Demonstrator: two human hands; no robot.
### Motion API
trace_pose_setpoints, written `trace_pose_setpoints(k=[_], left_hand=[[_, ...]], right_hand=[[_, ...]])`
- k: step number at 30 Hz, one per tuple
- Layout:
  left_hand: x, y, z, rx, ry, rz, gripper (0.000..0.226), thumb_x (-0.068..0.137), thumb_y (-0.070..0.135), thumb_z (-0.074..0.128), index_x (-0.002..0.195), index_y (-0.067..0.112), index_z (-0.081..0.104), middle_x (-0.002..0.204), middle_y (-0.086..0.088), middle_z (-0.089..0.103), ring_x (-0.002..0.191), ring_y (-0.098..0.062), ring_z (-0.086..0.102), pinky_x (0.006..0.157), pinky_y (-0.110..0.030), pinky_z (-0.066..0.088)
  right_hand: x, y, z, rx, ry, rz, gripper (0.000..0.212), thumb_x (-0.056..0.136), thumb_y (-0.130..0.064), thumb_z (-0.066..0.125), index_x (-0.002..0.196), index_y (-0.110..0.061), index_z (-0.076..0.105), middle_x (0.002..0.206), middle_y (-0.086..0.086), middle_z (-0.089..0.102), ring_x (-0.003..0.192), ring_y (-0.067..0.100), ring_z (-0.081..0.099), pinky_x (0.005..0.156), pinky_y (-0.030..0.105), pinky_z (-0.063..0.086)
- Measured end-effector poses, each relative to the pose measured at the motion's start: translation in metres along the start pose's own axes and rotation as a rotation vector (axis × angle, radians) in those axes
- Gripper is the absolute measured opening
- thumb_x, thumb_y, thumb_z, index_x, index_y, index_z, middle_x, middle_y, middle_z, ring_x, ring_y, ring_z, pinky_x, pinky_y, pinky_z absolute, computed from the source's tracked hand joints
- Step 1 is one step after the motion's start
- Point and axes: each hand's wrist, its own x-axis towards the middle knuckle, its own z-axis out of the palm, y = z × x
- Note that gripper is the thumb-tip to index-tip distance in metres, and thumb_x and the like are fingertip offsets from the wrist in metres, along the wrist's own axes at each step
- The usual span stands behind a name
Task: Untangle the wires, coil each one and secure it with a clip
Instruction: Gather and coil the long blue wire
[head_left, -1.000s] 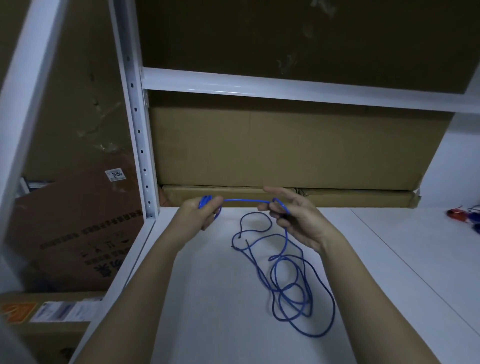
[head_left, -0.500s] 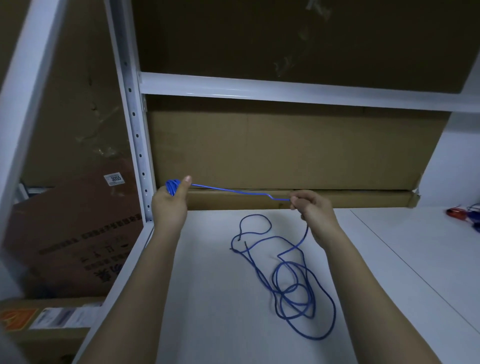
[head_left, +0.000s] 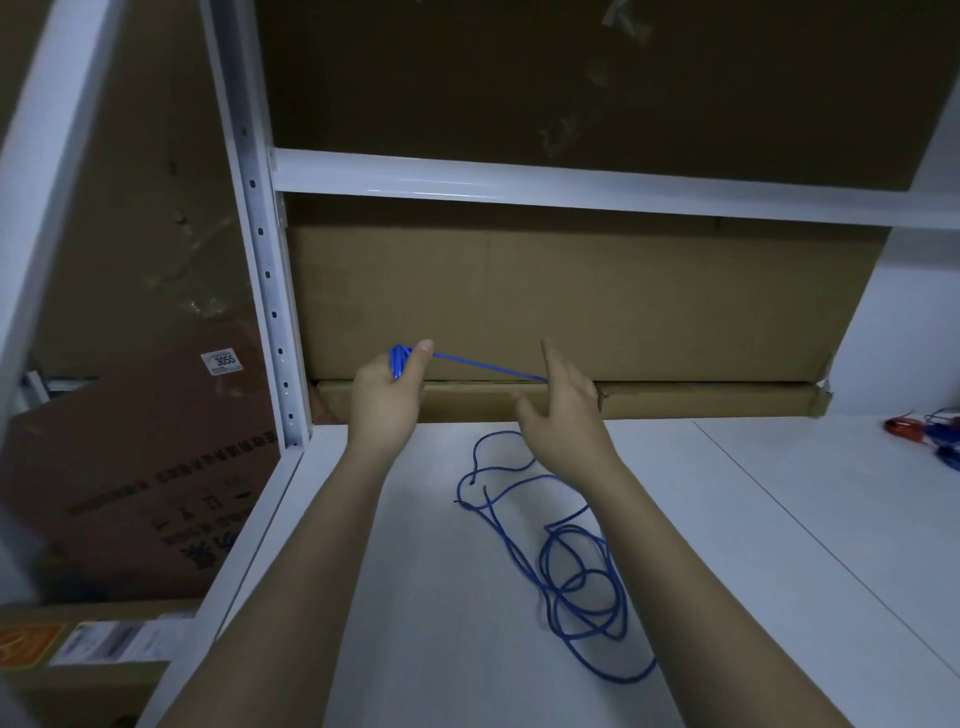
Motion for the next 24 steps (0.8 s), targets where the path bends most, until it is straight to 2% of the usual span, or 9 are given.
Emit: trace_pose_setpoints(k=[3,6,8,10,12,14,17,20,24], left_hand=[[-0.001,0.009,0.002,-0.071,-0.070,0.018,0.042,0.097,0.037,0.052,0.069,0.006,0.049,0.052,-0.003,0.037,0.043,-0.009,0.032,0.048,-0.021,0.031],[0.000,0.023,0.000,-0.182,-0.140,-0.019,0.043,0.098,0.039,0.049,0.071,0.005,0.053,0.045,0.003,0.037,0.041,-0.009,0.033,0.043,-0.017,0.031],[0.001,0.032,-0.004,-0.226,-0.189,-0.055,0.044,0.099,0.041,0.045,0.069,0.011,0.053,0.043,0.003,0.036,0.041,-0.010,0.034,0.041,-0.015,0.032],[-0.001,0.040,-0.009,-0.251,-0.237,-0.083,0.045,0.100,0.043,0.043,0.069,0.012,0.052,0.042,0.003,0.034,0.039,-0.011,0.034,0.040,-0.015,0.031],[-0.003,0.043,-0.015,-0.247,-0.351,-0.108,0.046,0.099,0.045,0.040,0.070,0.012,0.052,0.043,0.002,0.033,0.040,-0.011,0.034,0.043,-0.018,0.032],[-0.006,0.043,-0.019,-0.300,-0.487,-0.131,0.047,0.099,0.045,0.039,0.071,0.010,0.052,0.041,0.002,0.030,0.040,-0.013,0.032,0.046,-0.021,0.031],[-0.014,0.044,-0.022,-0.551,-0.620,-0.203,0.049,0.099,0.042,0.034,0.068,0.007,0.048,0.036,0.005,0.025,0.035,-0.009,0.026,0.045,-0.020,0.026],[-0.016,0.052,-0.021,-0.753,-0.629,-0.180,0.043,0.099,0.036,0.032,0.072,0.007,0.048,0.037,0.006,0.027,0.037,-0.008,0.027,0.046,-0.017,0.032],[-0.008,0.054,-0.018,-0.902,-0.433,-0.198,0.032,0.102,0.021,0.027,0.084,0.005,0.049,0.053,0.001,0.040,0.053,-0.012,0.038,0.062,-0.023,0.037]], right_hand=[[0.013,-0.001,0.004,-0.035,-0.040,0.026,0.052,0.096,-0.020,0.048,0.146,-0.010,0.035,0.142,0.009,0.044,0.133,0.025,0.035,0.104,0.028,0.027],[0.022,0.002,0.015,-0.128,0.024,0.007,0.032,0.101,-0.021,0.041,0.123,-0.008,0.058,0.111,0.015,0.063,0.103,0.032,0.056,0.076,0.034,0.041],[0.027,0.001,0.019,-0.116,0.052,0.011,0.031,0.103,-0.025,0.036,0.109,-0.008,0.062,0.098,0.012,0.061,0.087,0.029,0.054,0.064,0.032,0.034],[0.036,-0.005,0.017,-0.016,0.124,0.058,0.031,0.103,-0.027,0.035,0.097,-0.009,0.060,0.086,0.006,0.056,0.079,0.025,0.049,0.061,0.031,0.029],[0.046,-0.014,0.008,0.211,0.225,0.136,0.032,0.102,-0.030,0.038,0.087,-0.011,0.058,0.070,0.000,0.053,0.070,0.022,0.048,0.060,0.031,0.030],[0.053,-0.024,0.000,0.334,0.284,0.155,0.037,0.102,-0.034,0.040,0.083,-0.010,0.060,0.066,0.000,0.054,0.064,0.020,0.049,0.062,0.030,0.034],[0.050,-0.036,-0.003,-0.016,0.152,0.128,0.056,0.103,-0.045,0.027,0.087,-0.005,0.063,0.081,0.012,0.063,0.077,0.032,0.057,0.064,0.032,0.035],[0.033,-0.040,0.002,-0.352,-0.066,0.091,0.063,0.103,-0.046,0.019,0.092,-0.002,0.064,0.097,0.019,0.065,0.093,0.037,0.060,0.069,0.035,0.034],[0.004,-0.027,0.012,-0.205,-0.337,-0.047,0.064,0.102,-0.048,0.023,0.071,-0.004,0.058,0.072,0.013,0.062,0.076,0.033,0.058,0.067,0.036,0.044]])
